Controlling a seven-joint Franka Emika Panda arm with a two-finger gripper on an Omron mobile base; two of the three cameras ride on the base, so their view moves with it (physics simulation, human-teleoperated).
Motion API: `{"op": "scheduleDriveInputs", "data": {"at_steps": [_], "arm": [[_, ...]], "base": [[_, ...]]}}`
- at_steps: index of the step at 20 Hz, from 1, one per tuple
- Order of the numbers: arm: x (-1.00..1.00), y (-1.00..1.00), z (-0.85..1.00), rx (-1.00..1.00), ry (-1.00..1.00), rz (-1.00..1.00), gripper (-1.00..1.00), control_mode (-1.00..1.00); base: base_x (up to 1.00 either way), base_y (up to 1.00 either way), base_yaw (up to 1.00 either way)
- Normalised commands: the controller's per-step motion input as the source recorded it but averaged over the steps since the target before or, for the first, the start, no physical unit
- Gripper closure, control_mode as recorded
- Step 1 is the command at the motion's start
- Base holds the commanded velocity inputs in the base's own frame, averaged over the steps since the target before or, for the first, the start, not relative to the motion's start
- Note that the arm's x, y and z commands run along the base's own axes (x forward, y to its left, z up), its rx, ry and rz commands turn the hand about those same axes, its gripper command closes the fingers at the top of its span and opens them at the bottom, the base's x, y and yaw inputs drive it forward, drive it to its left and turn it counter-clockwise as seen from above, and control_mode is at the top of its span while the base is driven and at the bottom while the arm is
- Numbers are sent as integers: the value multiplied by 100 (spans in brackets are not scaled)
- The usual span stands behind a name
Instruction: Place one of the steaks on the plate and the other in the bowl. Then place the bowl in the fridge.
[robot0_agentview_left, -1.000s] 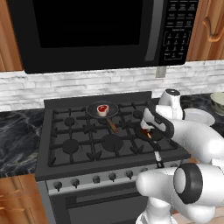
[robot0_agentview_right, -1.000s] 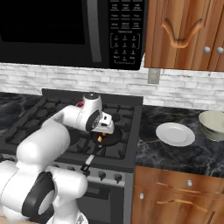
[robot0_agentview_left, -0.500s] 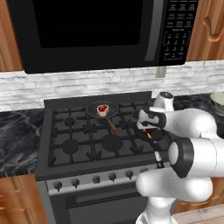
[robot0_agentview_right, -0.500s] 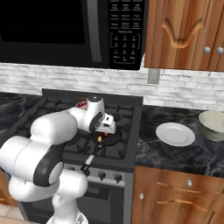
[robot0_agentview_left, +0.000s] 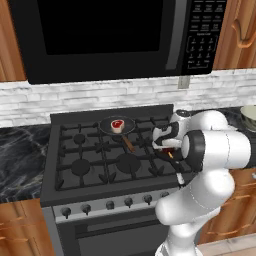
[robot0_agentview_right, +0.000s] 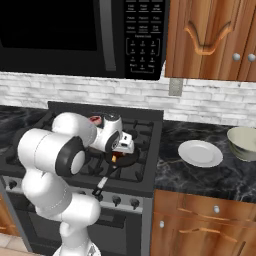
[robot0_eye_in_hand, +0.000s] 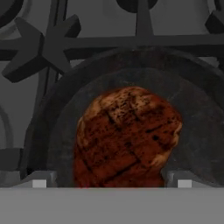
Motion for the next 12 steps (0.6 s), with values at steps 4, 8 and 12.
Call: {"op": "scheduleDriveInputs", "data": {"at_steps": [4,8,12], "arm": [[40,-4,-42,0,0,0,-100,-100],[5,-4,-39,0,1,0,100,-100],[-28,-4,3,2,-2,0,100,-100]], "base": [[0,0,0],[0,0,0],[0,0,0]]}}
